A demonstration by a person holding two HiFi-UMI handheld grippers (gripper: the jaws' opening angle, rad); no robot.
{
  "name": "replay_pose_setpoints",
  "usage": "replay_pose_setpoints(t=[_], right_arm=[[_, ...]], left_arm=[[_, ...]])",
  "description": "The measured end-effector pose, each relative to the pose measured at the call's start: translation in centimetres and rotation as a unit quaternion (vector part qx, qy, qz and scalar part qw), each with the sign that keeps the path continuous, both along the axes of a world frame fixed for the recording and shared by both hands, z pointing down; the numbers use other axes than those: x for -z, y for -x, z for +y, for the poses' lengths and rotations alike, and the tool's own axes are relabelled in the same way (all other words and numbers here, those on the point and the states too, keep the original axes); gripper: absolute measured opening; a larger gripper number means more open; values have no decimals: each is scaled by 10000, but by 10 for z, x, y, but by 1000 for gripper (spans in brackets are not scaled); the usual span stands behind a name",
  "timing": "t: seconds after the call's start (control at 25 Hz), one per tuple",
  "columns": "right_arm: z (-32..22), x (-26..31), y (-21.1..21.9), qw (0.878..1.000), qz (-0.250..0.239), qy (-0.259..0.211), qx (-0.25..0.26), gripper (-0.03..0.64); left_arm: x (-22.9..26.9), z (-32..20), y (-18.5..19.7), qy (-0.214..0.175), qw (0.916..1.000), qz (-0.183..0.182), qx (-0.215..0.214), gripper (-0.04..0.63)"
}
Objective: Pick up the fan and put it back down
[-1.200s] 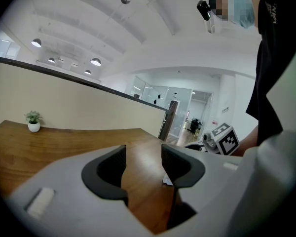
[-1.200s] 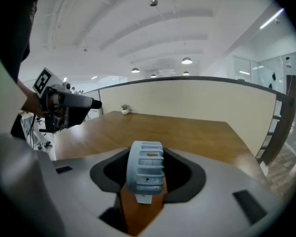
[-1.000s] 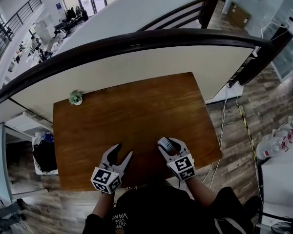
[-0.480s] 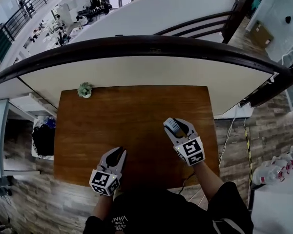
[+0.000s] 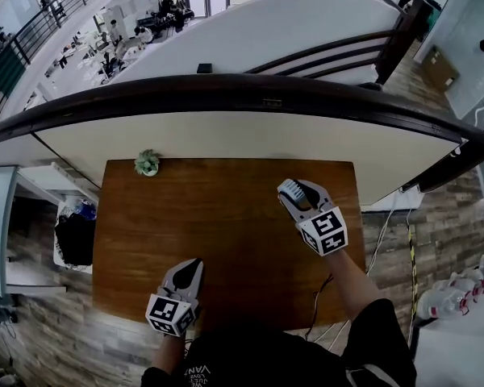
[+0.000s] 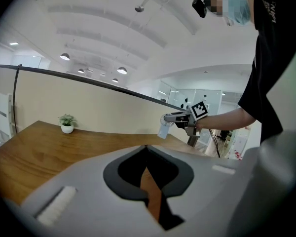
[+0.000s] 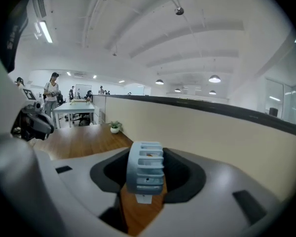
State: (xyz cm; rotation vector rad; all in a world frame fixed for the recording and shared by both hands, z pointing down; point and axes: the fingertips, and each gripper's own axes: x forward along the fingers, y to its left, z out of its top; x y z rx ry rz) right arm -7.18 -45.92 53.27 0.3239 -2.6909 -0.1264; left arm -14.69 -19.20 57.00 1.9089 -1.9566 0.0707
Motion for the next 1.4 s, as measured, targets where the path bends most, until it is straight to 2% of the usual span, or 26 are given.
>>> replay_pose_setpoints(t=[0.24, 0.56, 0.8, 1.0, 1.28, 1.4], right_arm=[[-38, -15, 27, 9994, -11, 218, -258, 189], [-67, -39, 70, 9992, 163, 203, -298, 189], [-73, -47, 103, 9997, 23, 245, -86, 189], [-67, -62, 126, 9992, 169, 217, 283, 189], [-70, -73, 134, 9992, 168, 276, 224, 189], [-70, -76, 132, 9991, 232, 293, 217, 189]], left_arm=[[-11, -9, 20, 155, 9998, 34, -87, 12], [-31, -12, 45, 319, 9991, 198, -191, 11], [-39, -20, 58, 263, 9988, 295, -272, 11], [-45, -21, 67, 289, 9984, 379, -293, 11], [-47, -22, 76, 330, 9978, 533, -214, 11], [-50, -21, 73, 346, 9977, 483, -314, 11]])
